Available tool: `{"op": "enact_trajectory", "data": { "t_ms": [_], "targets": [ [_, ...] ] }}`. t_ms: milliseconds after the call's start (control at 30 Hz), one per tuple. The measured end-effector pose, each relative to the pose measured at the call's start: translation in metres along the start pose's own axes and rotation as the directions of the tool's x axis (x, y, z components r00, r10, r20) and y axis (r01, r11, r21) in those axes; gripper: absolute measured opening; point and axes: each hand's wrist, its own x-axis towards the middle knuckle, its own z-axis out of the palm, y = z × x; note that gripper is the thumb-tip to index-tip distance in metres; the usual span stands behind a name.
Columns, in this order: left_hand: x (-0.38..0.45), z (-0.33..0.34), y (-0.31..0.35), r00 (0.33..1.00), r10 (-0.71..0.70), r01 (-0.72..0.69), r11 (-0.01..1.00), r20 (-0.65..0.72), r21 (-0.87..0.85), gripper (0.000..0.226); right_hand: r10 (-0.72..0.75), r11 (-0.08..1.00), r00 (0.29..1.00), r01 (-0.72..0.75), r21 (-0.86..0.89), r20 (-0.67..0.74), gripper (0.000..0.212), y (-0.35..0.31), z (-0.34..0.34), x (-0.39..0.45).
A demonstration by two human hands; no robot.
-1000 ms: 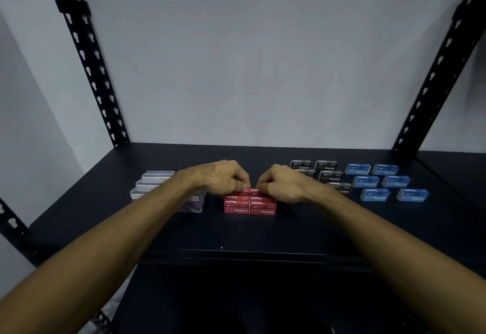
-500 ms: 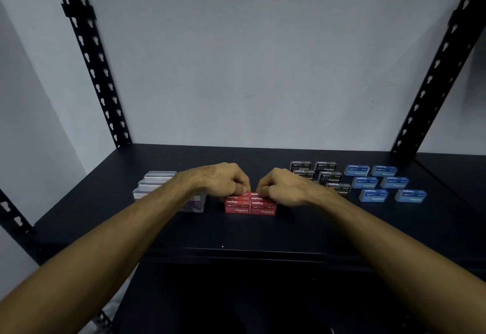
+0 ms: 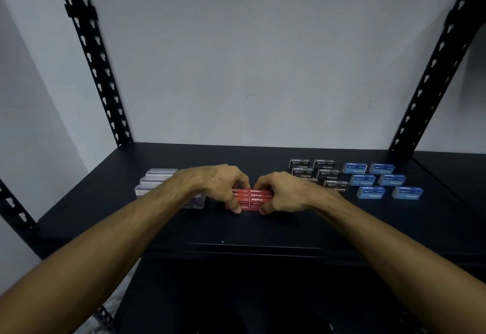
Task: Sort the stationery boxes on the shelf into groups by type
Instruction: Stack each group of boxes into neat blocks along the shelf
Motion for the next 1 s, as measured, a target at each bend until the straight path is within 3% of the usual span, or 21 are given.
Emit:
{"op": "enact_trajectory", "data": {
  "t_ms": [700, 867, 1000],
  "targets": [
    [-0.001, 0.002, 0.002, 1.000, 0.013, -0.013, 0.999, -0.023, 0.037, 0.052, -0.015, 1.000, 0.999, 0.014, -0.015, -0.052, 0.046, 0.001, 0.003, -0.003],
    [-0.007, -0.004, 0.006, 0.999, -0.028, 0.029, 0.999, -0.035, 0.020, 0.086, -0.012, 1.000, 0.992, 0.012, -0.001, -0.129, 0.069, 0.004, -0.008, -0.010],
    [-0.008, -0.015, 0.015, 0.994, -0.026, 0.022, 0.999, -0.109, -0.038, 0.095, 0.050, 0.997, 0.965, -0.034, 0.068, -0.258, 0.056, 0.020, -0.030, -0.024]
  ]
}}
